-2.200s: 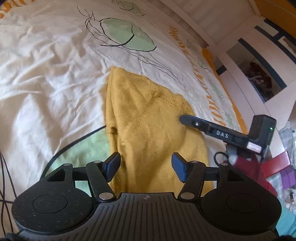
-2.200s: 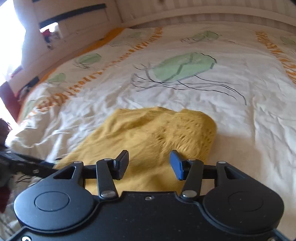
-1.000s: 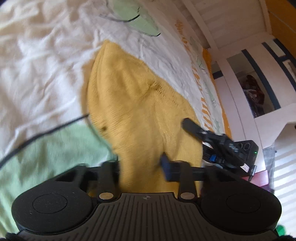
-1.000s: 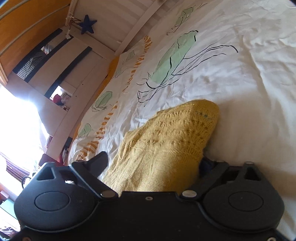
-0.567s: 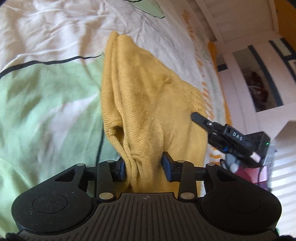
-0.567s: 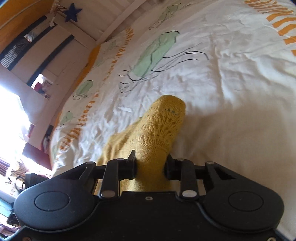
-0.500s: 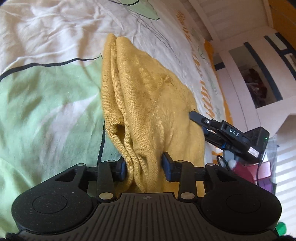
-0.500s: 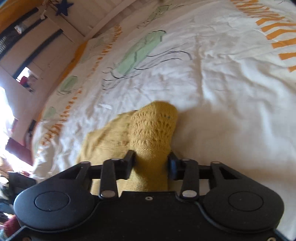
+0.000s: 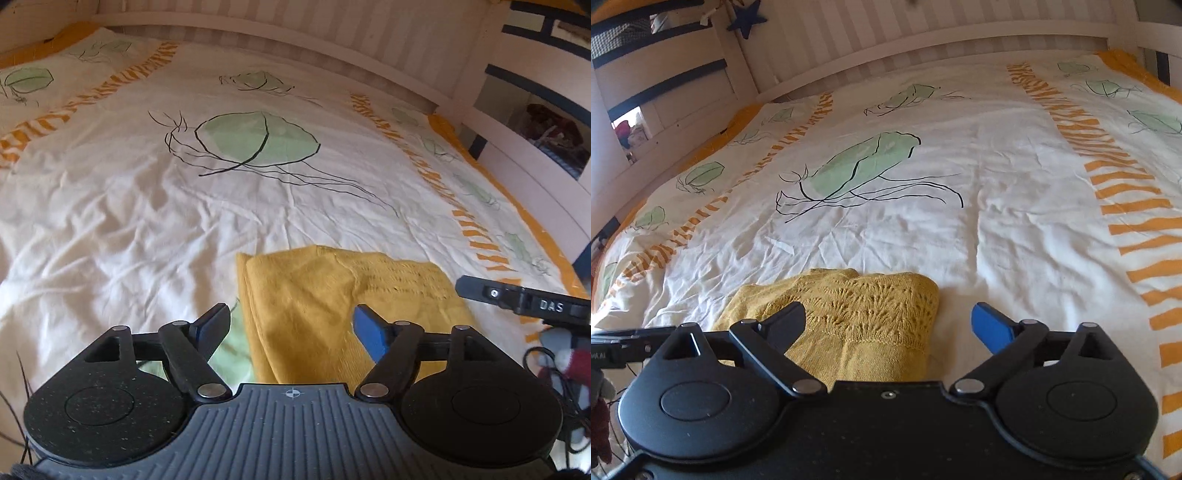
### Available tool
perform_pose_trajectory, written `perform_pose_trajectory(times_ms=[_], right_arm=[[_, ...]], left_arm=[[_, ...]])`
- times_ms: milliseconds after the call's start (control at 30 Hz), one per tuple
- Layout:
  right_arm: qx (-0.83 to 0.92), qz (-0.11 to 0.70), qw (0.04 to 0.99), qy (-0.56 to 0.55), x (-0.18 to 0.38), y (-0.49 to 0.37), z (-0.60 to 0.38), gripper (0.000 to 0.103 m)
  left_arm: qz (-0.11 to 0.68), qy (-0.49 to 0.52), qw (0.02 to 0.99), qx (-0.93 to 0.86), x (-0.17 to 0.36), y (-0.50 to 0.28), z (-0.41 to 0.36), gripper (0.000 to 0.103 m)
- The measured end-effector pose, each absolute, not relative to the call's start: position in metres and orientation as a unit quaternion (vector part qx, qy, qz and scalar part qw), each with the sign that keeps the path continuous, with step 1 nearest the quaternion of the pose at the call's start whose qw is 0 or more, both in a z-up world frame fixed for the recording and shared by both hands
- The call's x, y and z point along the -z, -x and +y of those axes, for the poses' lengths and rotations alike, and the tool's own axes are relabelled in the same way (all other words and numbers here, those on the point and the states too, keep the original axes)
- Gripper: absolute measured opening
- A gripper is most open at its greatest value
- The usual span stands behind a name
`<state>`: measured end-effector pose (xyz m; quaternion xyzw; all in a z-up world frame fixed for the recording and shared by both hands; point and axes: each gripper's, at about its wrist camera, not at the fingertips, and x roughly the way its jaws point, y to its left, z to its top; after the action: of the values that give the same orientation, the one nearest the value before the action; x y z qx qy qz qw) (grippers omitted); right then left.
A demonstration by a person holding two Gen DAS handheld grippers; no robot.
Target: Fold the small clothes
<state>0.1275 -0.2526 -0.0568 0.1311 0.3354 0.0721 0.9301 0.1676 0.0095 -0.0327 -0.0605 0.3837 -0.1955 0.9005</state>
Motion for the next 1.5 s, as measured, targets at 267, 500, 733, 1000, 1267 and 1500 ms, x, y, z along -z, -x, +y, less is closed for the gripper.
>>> perform_pose_trajectory(times_ms=[267,500,733,1000,1267,1500], right_arm=[[-0.042,0.388,0.916,-0.092,0.092,-0.158,-0.240,0.099],[-0.039,0.380,0.917,-0.115,0.093,-0.160,-0.245,0.102],[-0.033,0.359,0.925,-0.117,0.060,-0.130,-0.247,0.103],[-0.021,0.356,0.927,-0.114,0.032,-0.085,-0.238,0.103],[-0.010,0.371,0.925,-0.086,0.015,-0.048,-0.231,0.103],[-0.028,0.382,0.920,-0.079,0.012,-0.023,-0.221,0.102]], left_arm=[[0.418,-0.008,0.897,0.146,0.079,-0.216,-0.003,0.086],[0.440,-0.012,0.887,0.136,0.069,-0.226,0.001,0.097],[0.415,-0.018,0.903,0.109,0.033,-0.198,0.003,0.097],[0.396,-0.050,0.913,0.086,0.000,-0.152,-0.007,0.097],[0.407,-0.040,0.911,0.042,-0.013,-0.104,-0.008,0.097],[0.424,-0.065,0.902,0.043,-0.009,-0.077,-0.016,0.097]])
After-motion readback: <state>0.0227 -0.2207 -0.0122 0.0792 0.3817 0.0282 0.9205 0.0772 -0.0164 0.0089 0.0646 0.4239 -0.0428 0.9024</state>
